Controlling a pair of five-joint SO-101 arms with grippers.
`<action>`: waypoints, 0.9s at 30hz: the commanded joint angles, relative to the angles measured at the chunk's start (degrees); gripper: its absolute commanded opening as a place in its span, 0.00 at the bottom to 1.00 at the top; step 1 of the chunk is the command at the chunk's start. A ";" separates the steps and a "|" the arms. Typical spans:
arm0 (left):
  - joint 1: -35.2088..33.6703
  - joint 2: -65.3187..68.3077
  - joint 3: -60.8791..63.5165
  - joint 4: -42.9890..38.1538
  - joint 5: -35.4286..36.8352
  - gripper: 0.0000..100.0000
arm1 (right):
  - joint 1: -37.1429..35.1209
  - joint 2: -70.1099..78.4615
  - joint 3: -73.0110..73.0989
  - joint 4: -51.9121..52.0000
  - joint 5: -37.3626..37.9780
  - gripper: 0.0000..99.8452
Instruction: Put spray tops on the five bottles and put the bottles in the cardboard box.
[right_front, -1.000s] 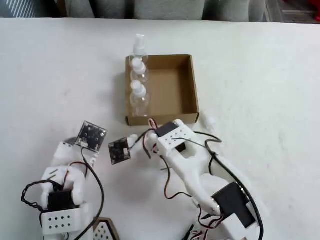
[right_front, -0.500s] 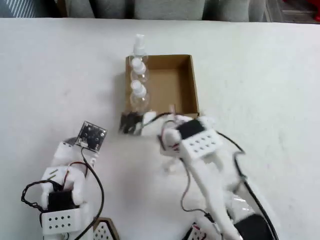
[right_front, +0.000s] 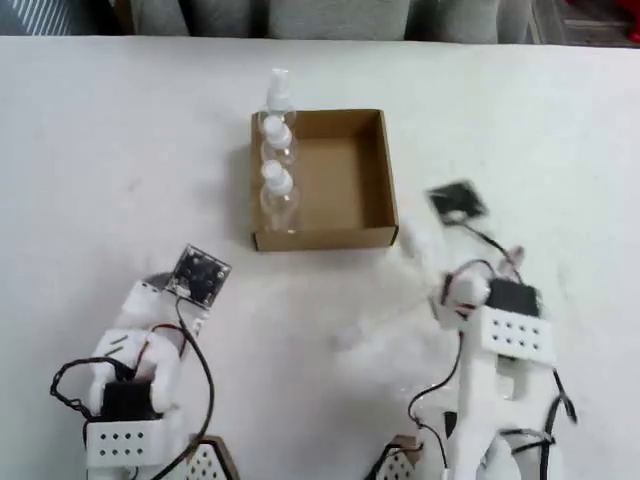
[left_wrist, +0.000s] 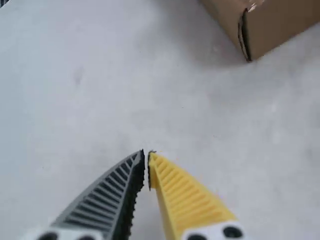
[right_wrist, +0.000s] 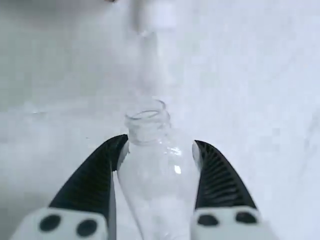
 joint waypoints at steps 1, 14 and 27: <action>2.42 -1.01 -1.58 0.00 3.52 0.03 | 9.27 -3.03 3.16 -3.03 -2.55 0.02; 14.46 2.33 -19.87 8.26 6.68 0.03 | 21.58 -12.44 13.89 -5.23 -2.20 0.02; 35.30 36.09 -37.19 8.18 6.51 0.03 | 21.58 -13.32 14.51 -5.49 -2.20 0.02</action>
